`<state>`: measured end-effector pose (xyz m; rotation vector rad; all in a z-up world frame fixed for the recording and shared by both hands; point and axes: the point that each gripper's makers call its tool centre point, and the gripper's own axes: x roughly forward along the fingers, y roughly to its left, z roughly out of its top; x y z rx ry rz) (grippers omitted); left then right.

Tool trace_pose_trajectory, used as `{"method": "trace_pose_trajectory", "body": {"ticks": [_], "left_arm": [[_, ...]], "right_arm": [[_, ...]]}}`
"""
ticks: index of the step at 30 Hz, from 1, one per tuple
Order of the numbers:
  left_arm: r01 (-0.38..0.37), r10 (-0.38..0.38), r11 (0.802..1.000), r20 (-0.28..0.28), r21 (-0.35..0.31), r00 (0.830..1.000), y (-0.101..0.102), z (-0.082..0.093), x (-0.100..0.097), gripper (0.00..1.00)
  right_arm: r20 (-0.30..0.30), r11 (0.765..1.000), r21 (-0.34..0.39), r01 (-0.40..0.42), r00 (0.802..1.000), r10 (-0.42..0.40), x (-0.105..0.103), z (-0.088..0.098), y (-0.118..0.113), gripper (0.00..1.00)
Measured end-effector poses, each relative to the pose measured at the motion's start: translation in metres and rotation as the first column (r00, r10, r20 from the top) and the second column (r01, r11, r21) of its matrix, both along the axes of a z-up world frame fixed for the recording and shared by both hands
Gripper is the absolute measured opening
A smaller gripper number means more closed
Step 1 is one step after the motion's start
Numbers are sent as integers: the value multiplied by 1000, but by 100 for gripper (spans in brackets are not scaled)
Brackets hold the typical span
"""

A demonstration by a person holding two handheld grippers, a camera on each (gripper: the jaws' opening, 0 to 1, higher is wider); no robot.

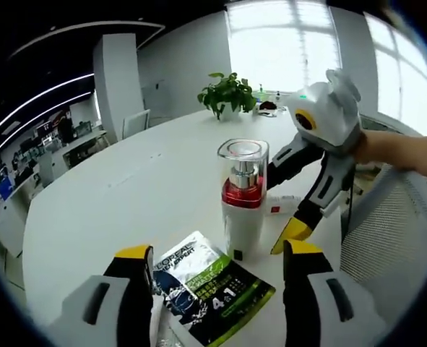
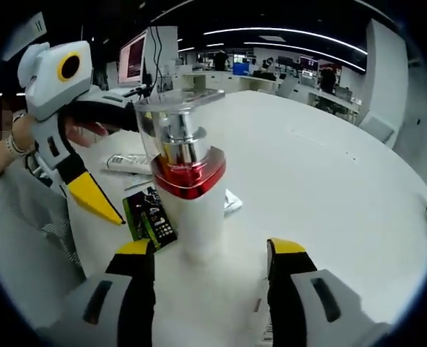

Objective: Arrange the skincare products in the storage area until every visible bottle or jar stands upright without overlapping.

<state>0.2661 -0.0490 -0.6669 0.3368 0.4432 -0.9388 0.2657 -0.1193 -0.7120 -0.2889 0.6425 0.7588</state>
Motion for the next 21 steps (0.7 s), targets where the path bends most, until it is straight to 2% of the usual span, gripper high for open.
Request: {"method": "trace_pose_trajectory", "body": {"ticks": [6, 9, 15, 21], "left_arm": [[-5, 5, 1000, -4, -2, 1000, 8, 1, -6, 78], [-11, 11, 1000, -12, 3, 1000, 11, -1, -10, 80], [-18, 18, 1000, -23, -12, 1000, 21, -1, -16, 86], [-31, 31, 999, -26, -13, 999, 34, 4, -18, 91]], "right_arm": [[4, 1000, -9, 10, 1000, -10, -2, 0, -2, 70], [6, 999, -43, 3, 1000, -3, -3, -4, -5, 72], [2, 1000, -22, 16, 1000, -16, -3, -1, -5, 78], [28, 997, -79, 8, 1000, -6, -4, 5, -8, 84]]}}
